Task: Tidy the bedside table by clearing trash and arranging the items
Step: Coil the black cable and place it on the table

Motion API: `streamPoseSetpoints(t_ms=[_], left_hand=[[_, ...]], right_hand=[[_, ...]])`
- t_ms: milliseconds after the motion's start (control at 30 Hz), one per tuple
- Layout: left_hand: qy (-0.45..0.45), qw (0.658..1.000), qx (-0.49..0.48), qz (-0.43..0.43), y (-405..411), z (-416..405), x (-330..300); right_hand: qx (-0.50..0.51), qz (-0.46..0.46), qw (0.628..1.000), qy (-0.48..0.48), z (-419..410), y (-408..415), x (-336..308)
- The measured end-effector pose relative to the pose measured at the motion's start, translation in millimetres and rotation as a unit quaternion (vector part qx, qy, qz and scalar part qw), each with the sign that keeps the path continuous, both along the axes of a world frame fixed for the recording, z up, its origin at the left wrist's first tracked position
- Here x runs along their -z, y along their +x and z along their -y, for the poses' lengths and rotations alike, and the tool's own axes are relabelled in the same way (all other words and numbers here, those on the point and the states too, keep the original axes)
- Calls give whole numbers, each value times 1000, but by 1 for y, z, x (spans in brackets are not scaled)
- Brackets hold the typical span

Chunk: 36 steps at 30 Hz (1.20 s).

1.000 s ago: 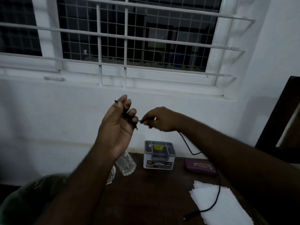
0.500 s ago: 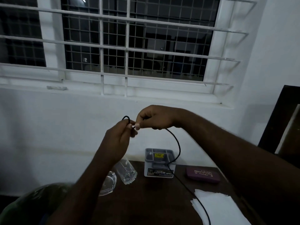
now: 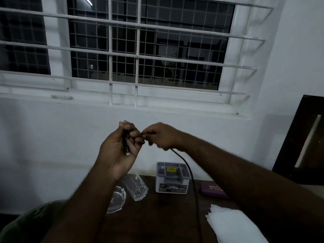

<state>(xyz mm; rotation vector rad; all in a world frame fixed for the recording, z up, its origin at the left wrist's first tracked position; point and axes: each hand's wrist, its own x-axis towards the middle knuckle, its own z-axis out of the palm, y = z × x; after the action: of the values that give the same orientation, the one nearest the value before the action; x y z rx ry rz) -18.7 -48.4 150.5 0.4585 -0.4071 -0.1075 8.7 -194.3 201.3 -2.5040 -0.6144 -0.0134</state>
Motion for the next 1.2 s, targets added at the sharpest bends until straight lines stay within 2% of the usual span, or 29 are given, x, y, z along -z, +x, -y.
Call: streamPoseSetpoints(t_ms=[100,167,233,333,400,433,500,633,700,800,933,1067,1133,1200], left_hand=[[17,994,-99,-53,7,5,9],[90,975,-196,-56,10,9,16],[214,929,-301,-27,14,9,21],[390,826,-405,40,19,7,30],[493,765,-406,83,16,7,33],[519,764,-372,95,15,9,33],[513,814,-260,76,9,10,32],[373,927,-31,3,0,9,30],[266,961,69,-18,-4,9,26],[138,980,140,-1,-10,11,18],[48,997,61,-11,-8,14,11],[-17,997,-56,-46,1,11,11],[-2,991,-119,-63,4,11,14],[90,968,-225,-59,7,14,18]], right_hand=[[-19,-92,994,-45,-10,-9,9],[-27,-130,988,-83,-12,-14,8],[-39,-153,979,-126,-10,-17,3],[-48,-196,973,-109,-4,-19,-8],[-53,-217,973,-65,2,-19,-19],[-55,-220,972,-51,6,-17,-24],[-59,-215,974,-39,14,-15,-35],[-55,-159,985,42,35,-6,-49],[-54,-115,988,92,43,1,-46],[-48,-67,988,133,46,6,-24],[-44,-112,973,197,37,4,11],[-37,-164,977,129,18,-10,34],[-52,-196,976,75,8,-19,35],[-58,-207,976,19,1,-26,28]])
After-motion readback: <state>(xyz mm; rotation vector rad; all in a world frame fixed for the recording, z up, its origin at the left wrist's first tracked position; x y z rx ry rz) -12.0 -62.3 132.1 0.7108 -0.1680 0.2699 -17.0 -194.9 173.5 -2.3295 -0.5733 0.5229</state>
